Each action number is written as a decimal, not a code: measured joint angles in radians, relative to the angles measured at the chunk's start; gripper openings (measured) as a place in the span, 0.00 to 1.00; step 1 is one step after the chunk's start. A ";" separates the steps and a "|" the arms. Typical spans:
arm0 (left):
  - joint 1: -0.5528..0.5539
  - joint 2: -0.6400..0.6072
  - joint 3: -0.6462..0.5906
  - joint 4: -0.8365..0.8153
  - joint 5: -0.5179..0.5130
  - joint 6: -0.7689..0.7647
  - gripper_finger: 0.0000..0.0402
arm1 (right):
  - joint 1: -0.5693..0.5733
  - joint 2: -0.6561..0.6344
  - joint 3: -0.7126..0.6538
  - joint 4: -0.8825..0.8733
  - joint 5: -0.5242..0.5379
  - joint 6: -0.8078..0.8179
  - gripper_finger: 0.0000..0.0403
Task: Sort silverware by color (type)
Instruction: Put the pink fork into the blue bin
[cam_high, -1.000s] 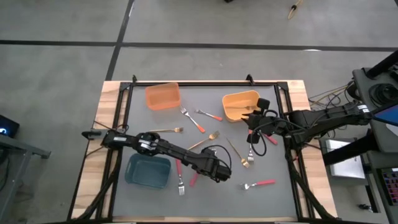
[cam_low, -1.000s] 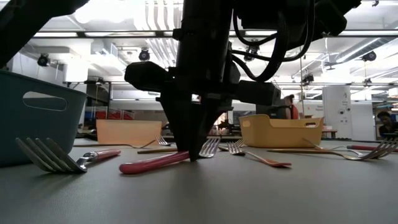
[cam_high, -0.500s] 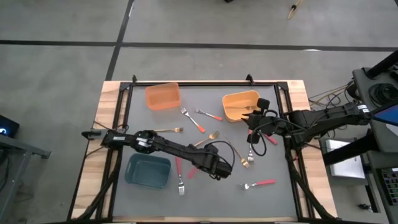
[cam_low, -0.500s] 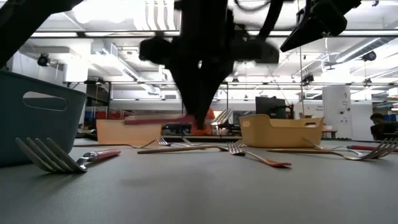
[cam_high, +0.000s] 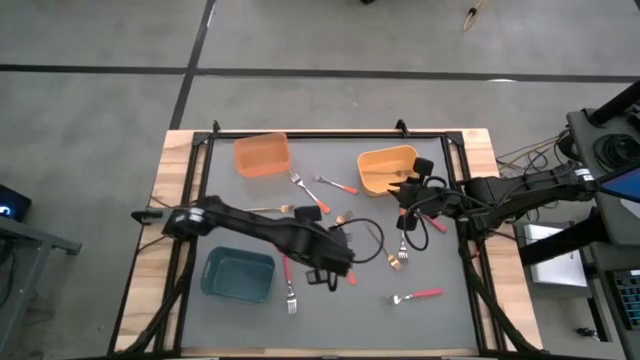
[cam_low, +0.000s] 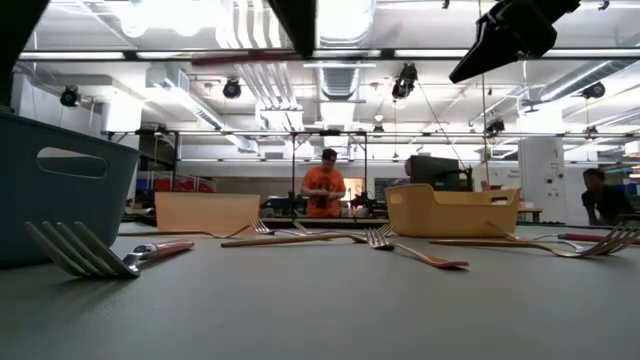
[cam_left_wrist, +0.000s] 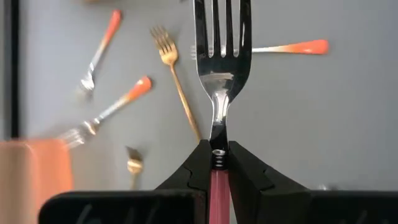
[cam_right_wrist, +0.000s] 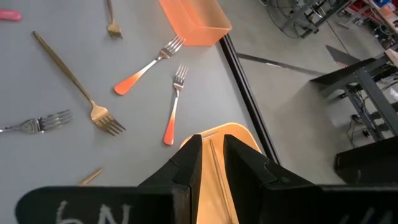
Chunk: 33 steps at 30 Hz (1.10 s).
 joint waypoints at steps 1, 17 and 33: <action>-0.003 -0.026 -0.011 0.001 -0.001 0.036 0.04 | 0.000 0.000 0.000 0.008 0.000 -0.001 0.15; -0.015 -0.634 -0.809 0.087 0.077 0.072 0.04 | -0.002 0.001 -0.013 0.264 -0.002 0.038 0.15; -0.163 -0.887 -1.242 0.318 0.329 -0.029 0.04 | -0.002 0.125 -0.046 0.277 0.000 0.206 0.15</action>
